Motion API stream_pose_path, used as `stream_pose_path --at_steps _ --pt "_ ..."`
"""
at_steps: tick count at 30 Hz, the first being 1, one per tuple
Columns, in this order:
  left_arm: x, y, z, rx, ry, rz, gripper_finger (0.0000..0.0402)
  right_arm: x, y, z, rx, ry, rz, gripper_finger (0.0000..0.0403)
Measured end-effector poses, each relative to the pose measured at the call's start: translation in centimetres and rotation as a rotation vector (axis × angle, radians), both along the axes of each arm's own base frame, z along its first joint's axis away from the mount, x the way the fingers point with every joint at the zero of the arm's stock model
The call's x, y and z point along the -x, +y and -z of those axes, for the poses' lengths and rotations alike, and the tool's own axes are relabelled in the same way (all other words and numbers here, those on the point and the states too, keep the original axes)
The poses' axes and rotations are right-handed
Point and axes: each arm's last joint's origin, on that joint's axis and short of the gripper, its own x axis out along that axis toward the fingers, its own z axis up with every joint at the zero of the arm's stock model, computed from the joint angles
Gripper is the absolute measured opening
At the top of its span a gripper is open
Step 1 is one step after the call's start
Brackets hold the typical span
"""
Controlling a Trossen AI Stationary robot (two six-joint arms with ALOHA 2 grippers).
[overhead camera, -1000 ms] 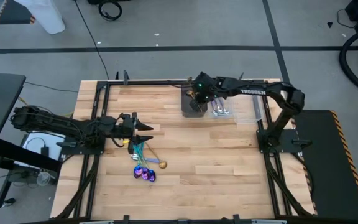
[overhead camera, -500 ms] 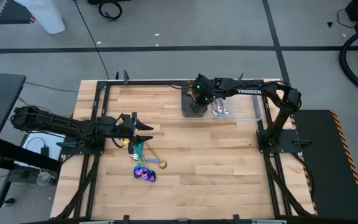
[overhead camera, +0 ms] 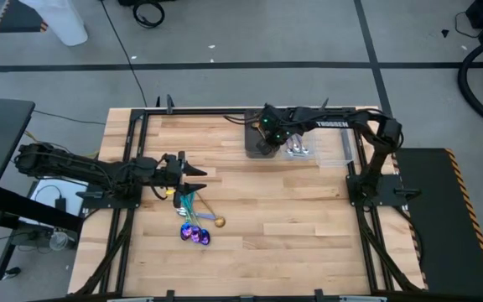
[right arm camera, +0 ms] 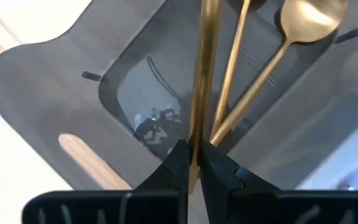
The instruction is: Sort silverware by color (type)
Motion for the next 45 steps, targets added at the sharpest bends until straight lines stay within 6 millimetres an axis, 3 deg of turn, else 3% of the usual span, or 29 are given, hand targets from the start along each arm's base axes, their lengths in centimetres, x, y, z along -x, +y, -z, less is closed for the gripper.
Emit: stream_pose_path --at_steps 12,26,37,45 --pt "-0.1 0.0 0.5 -0.007 0.038 0.001 0.0203 0.0 0.1 0.2 -0.044 -0.008 0.0 0.0071" --pt "-0.6 -0.4 2.2 -0.007 0.169 0.017 0.0203 -0.3 -0.2 0.1 -0.018 -0.039 -0.022 0.0073" --pt "-0.5 -1.2 2.8 0.009 0.223 0.066 0.0203 -1.3 -0.8 -2.2 0.017 -0.113 -0.069 0.0073" --pt "-0.1 -1.3 3.6 0.018 0.315 0.07 0.0203 -2.0 -0.8 -2.7 0.049 -0.174 -0.08 0.0074"
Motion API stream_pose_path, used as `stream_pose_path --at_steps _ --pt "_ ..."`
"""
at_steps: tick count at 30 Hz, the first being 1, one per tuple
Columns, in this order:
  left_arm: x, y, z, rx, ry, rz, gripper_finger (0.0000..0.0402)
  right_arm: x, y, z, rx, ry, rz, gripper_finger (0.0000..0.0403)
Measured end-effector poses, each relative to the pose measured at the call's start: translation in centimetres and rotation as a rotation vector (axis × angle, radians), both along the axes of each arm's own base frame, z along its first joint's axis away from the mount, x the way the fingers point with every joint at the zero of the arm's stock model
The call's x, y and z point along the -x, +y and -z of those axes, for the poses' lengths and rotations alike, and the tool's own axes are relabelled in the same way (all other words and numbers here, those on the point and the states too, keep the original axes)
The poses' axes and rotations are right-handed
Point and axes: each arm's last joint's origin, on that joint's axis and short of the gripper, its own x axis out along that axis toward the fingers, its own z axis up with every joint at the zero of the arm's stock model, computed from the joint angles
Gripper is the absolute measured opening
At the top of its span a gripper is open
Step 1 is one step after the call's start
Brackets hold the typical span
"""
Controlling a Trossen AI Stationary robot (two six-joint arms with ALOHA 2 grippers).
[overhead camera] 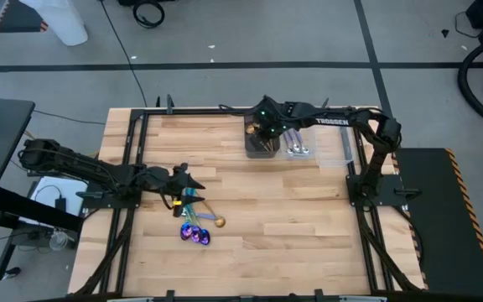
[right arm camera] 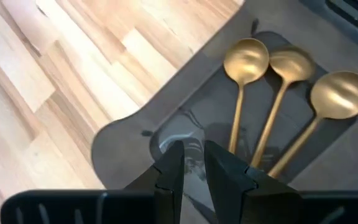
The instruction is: Sort silverware by color (type)
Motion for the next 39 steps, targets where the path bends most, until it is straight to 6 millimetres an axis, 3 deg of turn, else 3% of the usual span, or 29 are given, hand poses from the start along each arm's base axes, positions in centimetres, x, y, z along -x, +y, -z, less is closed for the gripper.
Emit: stream_pose_path --at_steps 16,24,39 --pt "0.3 0.1 0.6 -0.068 0.066 0.026 0.0203 -1.3 2.0 -0.2 0.009 -0.044 -0.034 0.0073" --pt "0.6 -0.4 1.0 -0.112 0.102 0.238 0.0203 -1.8 3.2 -0.3 0.014 -0.043 -0.061 0.0073" --pt "1.6 -1.8 2.0 -0.047 0.221 0.482 0.0203 -3.7 8.6 -1.4 0.208 -0.075 -0.158 0.0073"
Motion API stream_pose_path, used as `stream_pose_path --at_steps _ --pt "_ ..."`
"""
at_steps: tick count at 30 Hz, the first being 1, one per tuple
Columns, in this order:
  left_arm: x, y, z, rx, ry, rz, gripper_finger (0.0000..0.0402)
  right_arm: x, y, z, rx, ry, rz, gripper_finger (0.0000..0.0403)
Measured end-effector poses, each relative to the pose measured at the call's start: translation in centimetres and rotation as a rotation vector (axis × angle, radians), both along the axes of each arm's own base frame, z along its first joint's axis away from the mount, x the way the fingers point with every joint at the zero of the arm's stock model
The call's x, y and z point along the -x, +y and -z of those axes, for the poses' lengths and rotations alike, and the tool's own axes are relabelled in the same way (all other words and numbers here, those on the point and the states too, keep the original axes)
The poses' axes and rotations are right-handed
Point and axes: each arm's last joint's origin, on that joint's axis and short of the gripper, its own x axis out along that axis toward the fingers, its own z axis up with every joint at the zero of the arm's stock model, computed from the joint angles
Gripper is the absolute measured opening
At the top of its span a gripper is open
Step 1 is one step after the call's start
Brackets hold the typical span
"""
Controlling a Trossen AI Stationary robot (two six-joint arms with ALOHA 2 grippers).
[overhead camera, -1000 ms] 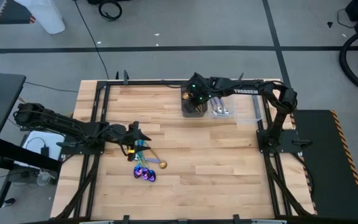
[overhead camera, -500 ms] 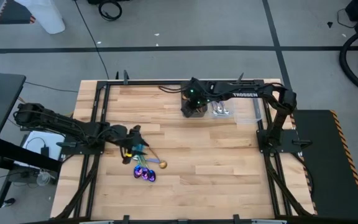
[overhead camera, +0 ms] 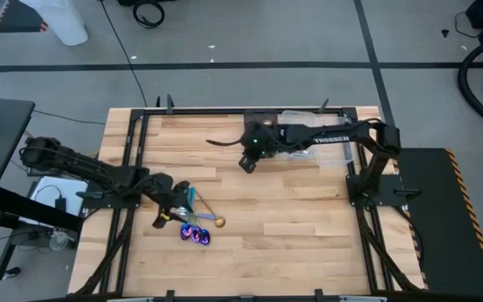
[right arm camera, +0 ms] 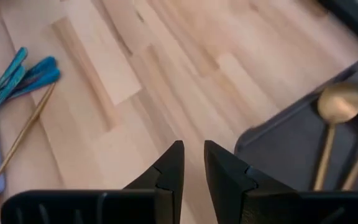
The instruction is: Sort silverware by color (type)
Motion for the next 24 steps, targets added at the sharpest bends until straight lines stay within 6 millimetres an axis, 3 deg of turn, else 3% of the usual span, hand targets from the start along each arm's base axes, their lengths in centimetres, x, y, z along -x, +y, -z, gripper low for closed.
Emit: stream_pose_path --at_steps 5,11,24 --pt "0.4 -0.7 0.3 -0.015 0.04 -0.017 0.0203 0.1 1.1 -1.4 0.107 -0.035 0.003 0.0073" --pt "0.6 -0.8 0.6 -0.065 0.075 -0.167 0.0203 -0.5 2.8 -2.9 0.182 -0.14 -0.045 0.0073" --pt "0.2 -0.8 -0.1 -0.037 0.08 -0.255 0.0203 -1.7 5.6 -4.1 0.265 -0.267 -0.171 0.0073"
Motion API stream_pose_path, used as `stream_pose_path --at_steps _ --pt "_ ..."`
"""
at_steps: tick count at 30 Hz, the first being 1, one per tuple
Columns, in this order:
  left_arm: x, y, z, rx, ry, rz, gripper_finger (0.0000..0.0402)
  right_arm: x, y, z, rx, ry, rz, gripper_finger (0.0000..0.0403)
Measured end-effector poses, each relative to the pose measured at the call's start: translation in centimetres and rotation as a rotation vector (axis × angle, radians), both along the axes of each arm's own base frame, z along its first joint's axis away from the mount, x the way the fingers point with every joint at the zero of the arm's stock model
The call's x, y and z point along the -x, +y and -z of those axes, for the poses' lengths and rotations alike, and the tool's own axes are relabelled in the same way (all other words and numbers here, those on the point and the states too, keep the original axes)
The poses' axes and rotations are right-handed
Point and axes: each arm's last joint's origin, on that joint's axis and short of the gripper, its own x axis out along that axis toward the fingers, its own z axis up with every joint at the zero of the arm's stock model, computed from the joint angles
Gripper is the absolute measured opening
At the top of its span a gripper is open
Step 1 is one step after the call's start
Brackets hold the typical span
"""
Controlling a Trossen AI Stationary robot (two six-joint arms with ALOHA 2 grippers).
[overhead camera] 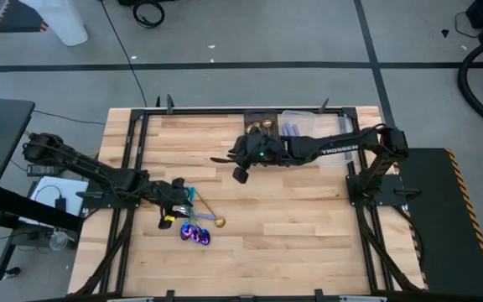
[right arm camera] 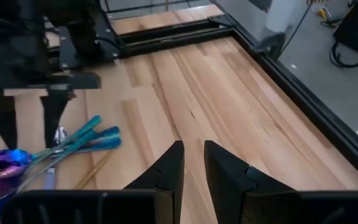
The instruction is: Sort silverware by color (type)
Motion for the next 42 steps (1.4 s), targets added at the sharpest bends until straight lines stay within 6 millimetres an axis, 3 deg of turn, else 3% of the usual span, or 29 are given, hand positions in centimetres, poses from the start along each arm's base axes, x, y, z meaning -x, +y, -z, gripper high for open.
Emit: stream_pose_path --at_steps 20,30,42 --pt "-0.4 -1.6 -0.8 0.062 0.02 -0.04 0.0203 -0.3 3.6 0.1 0.004 -0.03 -0.02 0.0073" --pt "-2.4 -2.8 0.2 -0.066 0.259 -0.025 0.0203 -0.1 5.2 0.2 0.009 -0.025 -0.024 0.0073" --pt "-4.4 -2.9 0.9 -0.287 0.298 0.089 0.0203 -0.2 5.4 0.1 0.013 -0.038 -0.032 0.0073"
